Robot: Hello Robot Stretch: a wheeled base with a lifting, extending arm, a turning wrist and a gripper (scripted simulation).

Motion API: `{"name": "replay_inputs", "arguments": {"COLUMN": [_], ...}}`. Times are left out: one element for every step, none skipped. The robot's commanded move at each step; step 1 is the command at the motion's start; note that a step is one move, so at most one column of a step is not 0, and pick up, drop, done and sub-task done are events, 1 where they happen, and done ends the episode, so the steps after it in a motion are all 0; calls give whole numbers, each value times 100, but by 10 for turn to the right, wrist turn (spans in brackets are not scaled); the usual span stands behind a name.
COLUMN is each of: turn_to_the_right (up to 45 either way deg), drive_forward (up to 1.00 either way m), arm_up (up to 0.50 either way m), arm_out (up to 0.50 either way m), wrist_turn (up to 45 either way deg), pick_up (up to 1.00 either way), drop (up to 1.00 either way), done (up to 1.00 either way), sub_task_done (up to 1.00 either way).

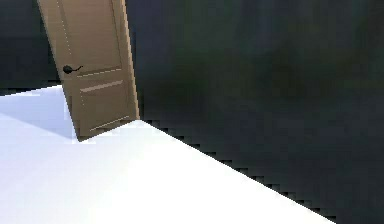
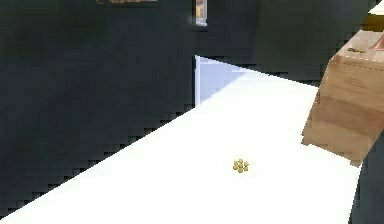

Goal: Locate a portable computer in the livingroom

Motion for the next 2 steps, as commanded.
{"name": "replay_inputs", "arguments": {"turn_to_the_right": [-450,-360], "drive_forward": [0,0], "arm_up": [0,0], "arm_out": [0,0], "wrist_turn": [0,0], "pick_up": [0,0], "drop": [0,0], "done": [0,0], "sub_task_done": [0,0]}}
